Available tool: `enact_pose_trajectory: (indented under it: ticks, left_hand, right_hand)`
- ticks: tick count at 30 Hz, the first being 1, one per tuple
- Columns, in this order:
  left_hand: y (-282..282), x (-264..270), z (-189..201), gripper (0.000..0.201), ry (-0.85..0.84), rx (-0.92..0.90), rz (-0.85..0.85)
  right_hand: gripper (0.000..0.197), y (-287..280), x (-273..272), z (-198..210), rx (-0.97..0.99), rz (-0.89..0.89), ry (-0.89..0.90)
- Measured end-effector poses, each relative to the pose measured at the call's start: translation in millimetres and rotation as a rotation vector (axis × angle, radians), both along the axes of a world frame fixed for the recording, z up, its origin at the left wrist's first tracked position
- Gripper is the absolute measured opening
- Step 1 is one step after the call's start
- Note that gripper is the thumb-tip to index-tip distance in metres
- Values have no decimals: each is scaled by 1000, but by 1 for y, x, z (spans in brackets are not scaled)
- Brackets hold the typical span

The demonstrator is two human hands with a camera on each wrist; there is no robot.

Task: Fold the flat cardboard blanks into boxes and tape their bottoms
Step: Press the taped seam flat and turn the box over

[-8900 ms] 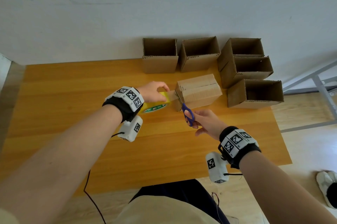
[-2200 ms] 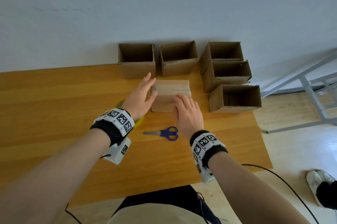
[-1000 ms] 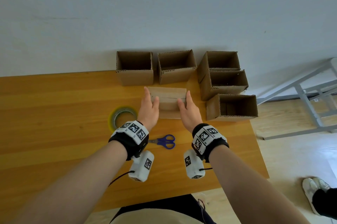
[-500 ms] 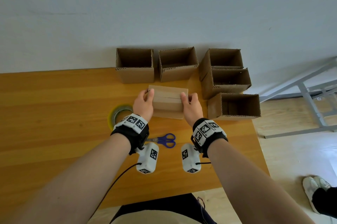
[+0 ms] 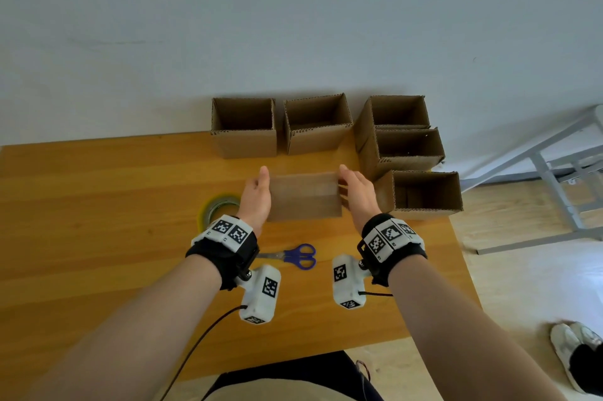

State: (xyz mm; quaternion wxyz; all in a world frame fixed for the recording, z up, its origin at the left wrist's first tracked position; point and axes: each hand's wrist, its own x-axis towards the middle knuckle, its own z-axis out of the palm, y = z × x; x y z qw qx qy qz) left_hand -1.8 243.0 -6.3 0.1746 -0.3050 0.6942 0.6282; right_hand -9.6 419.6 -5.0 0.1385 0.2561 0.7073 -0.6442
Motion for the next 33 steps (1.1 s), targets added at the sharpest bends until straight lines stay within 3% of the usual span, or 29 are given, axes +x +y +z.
enact_pose_trajectory:
  ticks: [4, 8, 15, 18, 22, 28, 33]
  left_hand:
    - [-4, 4, -1, 40, 5, 49, 14]
    - [-7, 8, 5, 24, 29, 86, 3]
    - [-4, 2, 15, 33, 43, 232, 26]
    - [-1, -5, 15, 31, 54, 206, 30]
    - [2, -12, 12, 34, 59, 147, -7]
    - [1, -20, 8, 35, 71, 168, -37]
    - [9, -25, 12, 48, 138, 78, -171]
  right_hand:
    - [17, 6, 6, 6, -4, -15, 0]
    - [31, 12, 17, 9, 5, 45, -8]
    - [33, 25, 25, 5, 123, 130, 44]
    - [34, 25, 23, 3, 134, 105, 34]
    - [55, 22, 20, -1, 109, 108, 25]
    - [50, 19, 4, 1, 124, 82, 22]
    - [52, 19, -7, 2, 199, 130, 56]
